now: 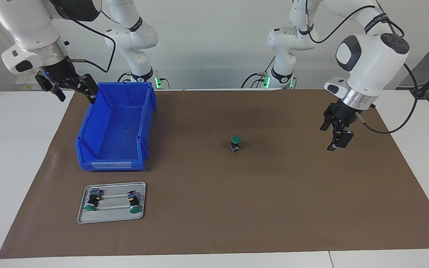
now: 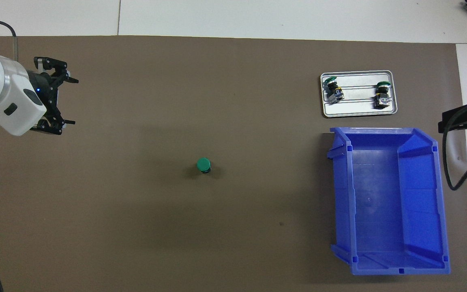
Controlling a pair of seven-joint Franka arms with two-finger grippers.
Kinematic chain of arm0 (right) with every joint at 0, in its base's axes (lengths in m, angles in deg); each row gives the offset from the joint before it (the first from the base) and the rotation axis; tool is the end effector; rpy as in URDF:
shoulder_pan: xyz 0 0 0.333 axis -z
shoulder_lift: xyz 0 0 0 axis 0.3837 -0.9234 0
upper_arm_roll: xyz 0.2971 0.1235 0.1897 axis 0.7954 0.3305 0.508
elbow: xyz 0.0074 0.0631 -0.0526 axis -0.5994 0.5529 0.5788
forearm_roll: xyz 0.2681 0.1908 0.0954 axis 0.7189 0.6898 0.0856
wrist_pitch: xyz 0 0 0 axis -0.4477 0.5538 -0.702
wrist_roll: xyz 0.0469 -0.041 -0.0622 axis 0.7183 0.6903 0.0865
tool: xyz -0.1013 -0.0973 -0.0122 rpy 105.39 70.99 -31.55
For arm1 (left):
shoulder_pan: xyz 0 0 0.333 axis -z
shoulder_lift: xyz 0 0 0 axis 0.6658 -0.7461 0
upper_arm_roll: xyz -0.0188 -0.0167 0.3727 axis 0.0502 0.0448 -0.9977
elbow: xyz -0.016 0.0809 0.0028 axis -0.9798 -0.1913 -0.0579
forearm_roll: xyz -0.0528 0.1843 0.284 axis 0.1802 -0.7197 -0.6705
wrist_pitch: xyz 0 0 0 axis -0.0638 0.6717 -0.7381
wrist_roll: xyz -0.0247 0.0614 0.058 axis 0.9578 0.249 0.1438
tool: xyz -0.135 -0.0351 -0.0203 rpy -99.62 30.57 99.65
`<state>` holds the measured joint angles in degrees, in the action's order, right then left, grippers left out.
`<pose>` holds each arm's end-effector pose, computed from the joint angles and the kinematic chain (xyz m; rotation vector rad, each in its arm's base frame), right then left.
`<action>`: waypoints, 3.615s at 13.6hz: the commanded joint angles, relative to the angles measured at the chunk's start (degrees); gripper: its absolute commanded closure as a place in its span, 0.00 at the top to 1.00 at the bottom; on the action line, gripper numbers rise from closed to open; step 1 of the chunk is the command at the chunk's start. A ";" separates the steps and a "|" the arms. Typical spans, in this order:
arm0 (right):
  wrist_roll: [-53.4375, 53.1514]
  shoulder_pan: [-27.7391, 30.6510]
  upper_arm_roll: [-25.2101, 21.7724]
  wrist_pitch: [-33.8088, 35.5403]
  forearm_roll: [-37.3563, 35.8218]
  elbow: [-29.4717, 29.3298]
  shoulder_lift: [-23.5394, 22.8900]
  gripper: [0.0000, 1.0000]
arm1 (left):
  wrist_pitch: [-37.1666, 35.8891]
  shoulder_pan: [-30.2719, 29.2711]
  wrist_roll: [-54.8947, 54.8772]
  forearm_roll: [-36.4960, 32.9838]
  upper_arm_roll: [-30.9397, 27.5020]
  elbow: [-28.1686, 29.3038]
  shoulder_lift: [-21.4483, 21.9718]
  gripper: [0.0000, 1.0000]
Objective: Place and press button with both arms
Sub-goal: 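Withdraw the open left gripper away from the button to rest, then swing the left gripper over the green button and press down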
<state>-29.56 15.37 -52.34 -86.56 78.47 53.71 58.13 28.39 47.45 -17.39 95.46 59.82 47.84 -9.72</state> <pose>0.5047 -0.0291 0.6590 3.1007 -0.1667 -0.0246 0.5675 -0.0725 0.5740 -2.1162 2.2747 -0.3000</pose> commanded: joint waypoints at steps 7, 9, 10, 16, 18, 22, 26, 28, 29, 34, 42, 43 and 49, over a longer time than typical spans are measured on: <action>-0.29 0.16 0.27 0.41 0.36 0.89 0.90 1.00 | -5.06 0.10 45.74 -8.01 -0.37 0.20 3.49 1.00; -0.29 0.16 0.27 0.41 0.36 0.89 0.90 1.00 | -6.64 -0.16 55.76 -9.69 -0.29 0.38 4.19 1.00; -0.29 0.16 0.27 0.41 0.36 0.89 0.90 1.00 | -6.83 -0.43 61.38 -9.60 -0.29 0.38 4.45 1.00; -0.29 0.16 0.27 0.41 0.36 0.80 0.90 1.00 | -12.69 -0.43 92.19 -9.60 -0.37 0.12 5.77 1.00; -0.29 0.16 0.27 0.41 0.27 0.89 0.90 1.00 | -15.17 -0.51 92.73 -9.60 -0.37 0.38 6.30 1.00; -0.29 0.16 0.27 0.41 0.36 0.89 0.90 1.00 | -22.30 0.36 97.12 -9.43 -0.29 1.52 8.06 1.00; -0.29 0.16 0.27 0.41 0.36 0.89 0.90 1.00 | -12.84 5.44 101.51 -9.43 0.42 9.16 11.22 1.00; -0.29 0.16 0.27 0.41 0.36 0.80 0.90 1.00 | -11.67 10.10 105.45 -8.90 0.42 9.61 10.70 0.84; -0.29 0.16 0.27 0.41 0.36 0.89 0.90 1.00 | -10.10 11.77 106.52 -7.42 0.50 9.52 9.65 0.77; -0.29 0.16 0.27 0.41 0.36 0.89 0.90 1.00 | 6.78 19.60 114.61 -3.28 0.59 9.70 -0.28 0.07; -0.29 0.16 0.27 0.41 0.36 0.89 0.90 1.00 | 13.73 25.76 117.86 -3.10 0.51 9.70 -7.84 0.00; -0.29 0.16 0.27 0.41 0.36 0.89 0.90 1.00 | 13.91 25.85 117.95 -3.10 0.51 10.13 -8.11 0.00; -0.29 0.16 0.27 0.41 0.36 0.80 0.90 1.00 | 13.56 27.34 121.29 -3.01 0.51 13.46 -7.32 0.00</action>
<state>-29.56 15.37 -52.34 -86.56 78.47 53.71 58.13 41.03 73.77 102.51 91.96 61.29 59.07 -18.09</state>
